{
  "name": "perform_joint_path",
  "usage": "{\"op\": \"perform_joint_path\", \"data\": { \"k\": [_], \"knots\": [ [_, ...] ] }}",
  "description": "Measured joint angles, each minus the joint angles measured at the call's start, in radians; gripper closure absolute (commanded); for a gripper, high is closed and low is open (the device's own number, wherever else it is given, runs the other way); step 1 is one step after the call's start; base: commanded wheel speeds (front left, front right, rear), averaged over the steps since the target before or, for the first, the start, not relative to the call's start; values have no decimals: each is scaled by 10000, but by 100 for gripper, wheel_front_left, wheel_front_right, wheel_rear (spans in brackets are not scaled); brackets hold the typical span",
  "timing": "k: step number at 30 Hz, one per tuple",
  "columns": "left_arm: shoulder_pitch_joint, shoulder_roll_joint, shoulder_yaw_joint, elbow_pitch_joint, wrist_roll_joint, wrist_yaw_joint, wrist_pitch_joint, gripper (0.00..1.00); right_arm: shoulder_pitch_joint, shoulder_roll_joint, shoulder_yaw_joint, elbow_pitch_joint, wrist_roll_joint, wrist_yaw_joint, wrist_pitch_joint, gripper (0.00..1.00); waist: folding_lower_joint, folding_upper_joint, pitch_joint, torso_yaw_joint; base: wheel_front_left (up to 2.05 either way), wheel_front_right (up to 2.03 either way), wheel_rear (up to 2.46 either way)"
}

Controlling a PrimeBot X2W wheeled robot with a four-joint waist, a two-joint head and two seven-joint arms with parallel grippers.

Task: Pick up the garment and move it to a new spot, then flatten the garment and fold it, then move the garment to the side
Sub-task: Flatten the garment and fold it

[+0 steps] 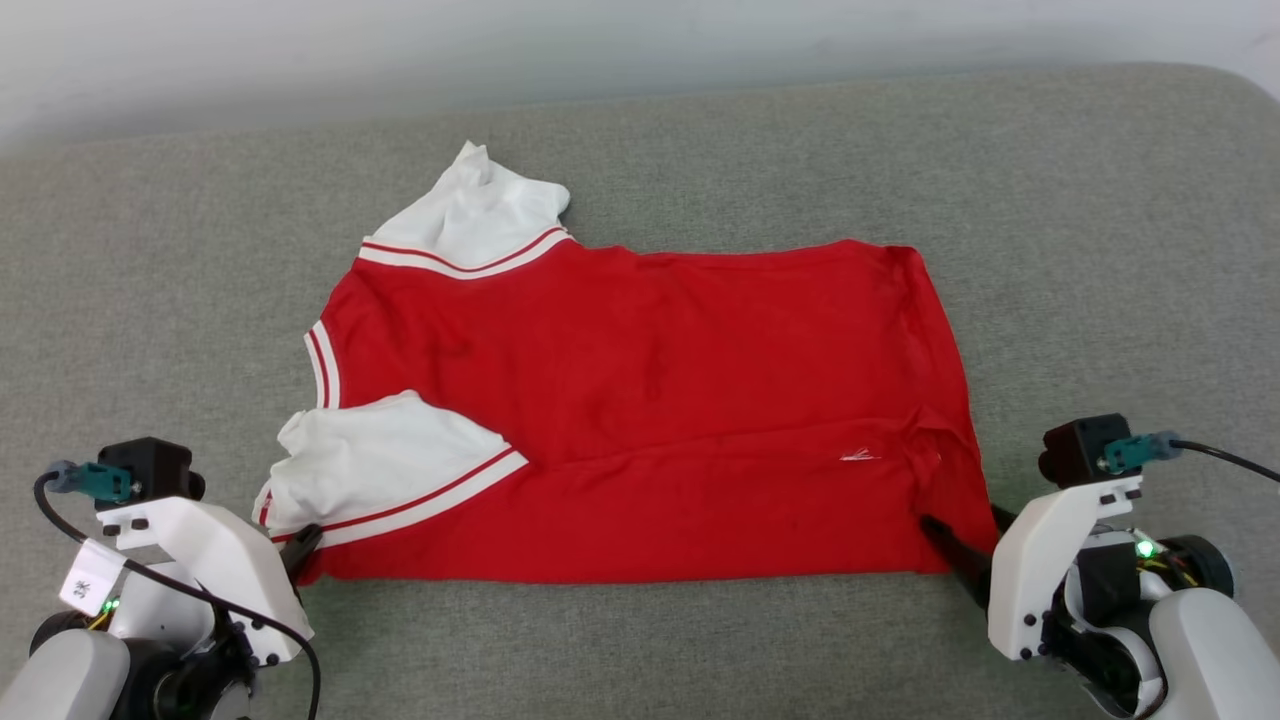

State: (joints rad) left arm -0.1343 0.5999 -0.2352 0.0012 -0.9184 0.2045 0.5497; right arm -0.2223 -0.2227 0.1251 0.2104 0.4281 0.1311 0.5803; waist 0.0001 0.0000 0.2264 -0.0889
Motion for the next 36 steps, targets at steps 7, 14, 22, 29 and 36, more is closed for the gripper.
{"op": "perform_joint_path", "data": {
  "k": [7, 14, 22, 29, 36],
  "knots": [
    [-114, -121, -96, -211, 63, 67, -130, 100, -339, 29, 554, 855, 673, -21, 727, 2, -1, -1, 231, 237, 0, 0, 0],
    [9, -178, -75, -284, 90, 17, -460, 100, -555, -56, 832, 1022, 897, 0, 583, 100, 0, 0, 110, 214, 0, 0, 0],
    [329, -215, -92, -449, 362, 23, -988, 100, -483, -531, 872, 788, 920, 4, 121, 100, 0, 0, -550, 243, 0, 0, 0],
    [1222, -272, -90, -805, 412, 309, -1216, 100, 161, -796, 965, 360, 966, 4, 209, 100, -1, 0, -1442, 294, 0, 0, 0],
    [2754, -347, -102, -1375, 222, 819, -1172, 100, 1427, -917, 782, -370, 999, 4, 370, 100, -3, 0, -2278, 406, 0, 0, 0]
  ]
}}
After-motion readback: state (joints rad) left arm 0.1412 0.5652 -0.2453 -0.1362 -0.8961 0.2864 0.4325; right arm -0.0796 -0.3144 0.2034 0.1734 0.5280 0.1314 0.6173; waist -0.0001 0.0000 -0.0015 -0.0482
